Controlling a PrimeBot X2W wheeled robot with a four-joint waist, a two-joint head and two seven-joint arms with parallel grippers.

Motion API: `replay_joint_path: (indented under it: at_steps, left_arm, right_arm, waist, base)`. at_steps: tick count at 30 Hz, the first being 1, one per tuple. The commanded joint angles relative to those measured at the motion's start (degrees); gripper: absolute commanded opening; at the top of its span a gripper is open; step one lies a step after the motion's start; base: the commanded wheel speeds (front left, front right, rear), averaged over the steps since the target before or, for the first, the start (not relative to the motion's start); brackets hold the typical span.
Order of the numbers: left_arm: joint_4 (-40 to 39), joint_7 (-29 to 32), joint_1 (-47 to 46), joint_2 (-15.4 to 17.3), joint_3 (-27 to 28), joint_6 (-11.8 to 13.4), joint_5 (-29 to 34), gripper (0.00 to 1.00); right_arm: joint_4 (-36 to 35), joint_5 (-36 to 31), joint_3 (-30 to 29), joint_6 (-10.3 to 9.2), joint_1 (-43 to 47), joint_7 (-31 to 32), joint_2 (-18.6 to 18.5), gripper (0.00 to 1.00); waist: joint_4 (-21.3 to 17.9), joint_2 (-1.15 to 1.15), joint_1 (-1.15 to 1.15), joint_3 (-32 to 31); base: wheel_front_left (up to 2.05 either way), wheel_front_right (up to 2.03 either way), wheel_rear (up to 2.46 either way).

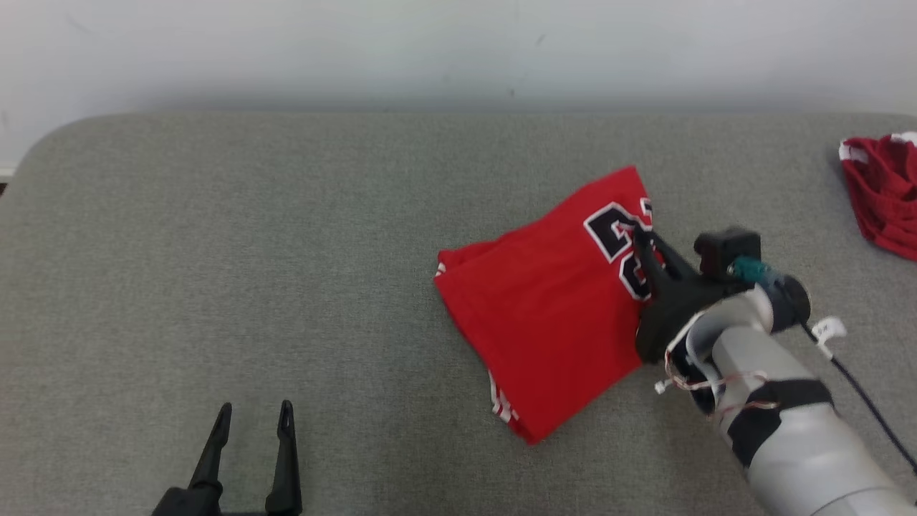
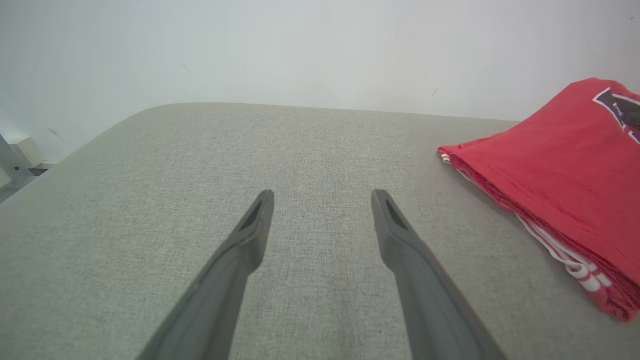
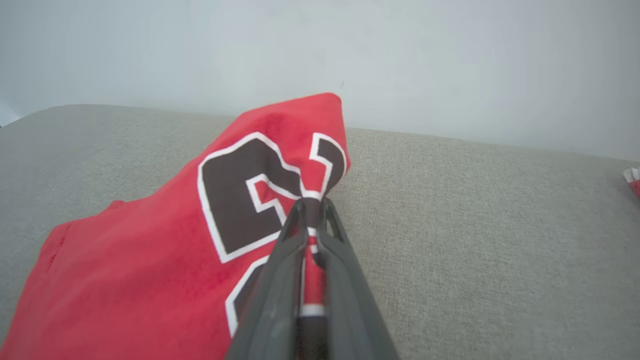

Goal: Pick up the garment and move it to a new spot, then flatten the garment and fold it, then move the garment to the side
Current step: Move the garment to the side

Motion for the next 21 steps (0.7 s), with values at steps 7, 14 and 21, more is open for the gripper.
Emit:
replay_joint_path:
  at_steps: [7, 14, 21]
  left_arm:
    - [-1.5, -0.2, -5.4, 0.0, -0.4, -1.4, 2.0, 1.00]
    - [-4.2, -0.2, -8.9, 0.0, -0.5, -2.7, 4.1, 1.00]
    - [-7.9, -0.2, -10.8, 0.4, -1.6, -3.9, 5.4, 1.00]
  right_arm:
    - [-0.1, 0.9, 3.2, -0.17, -9.6, 1.7, -6.0, 0.00]
    - [0.8, 1.6, 5.0, -0.17, -16.7, 2.2, -13.3, 0.00]
    - [2.0, 1.7, 6.1, -0.17, -22.7, 3.2, -20.0, 0.00]
  waist:
    - [-6.7, 0.00, 0.00, 10.1]
    - [-9.3, 0.00, 0.00, 14.6]
    - [-10.4, 0.00, 0.00, 18.1]
  base:
    - [0.00, 0.00, 0.00]
    - [0.00, 0.00, 0.00]
    - [0.00, 0.00, 0.00]
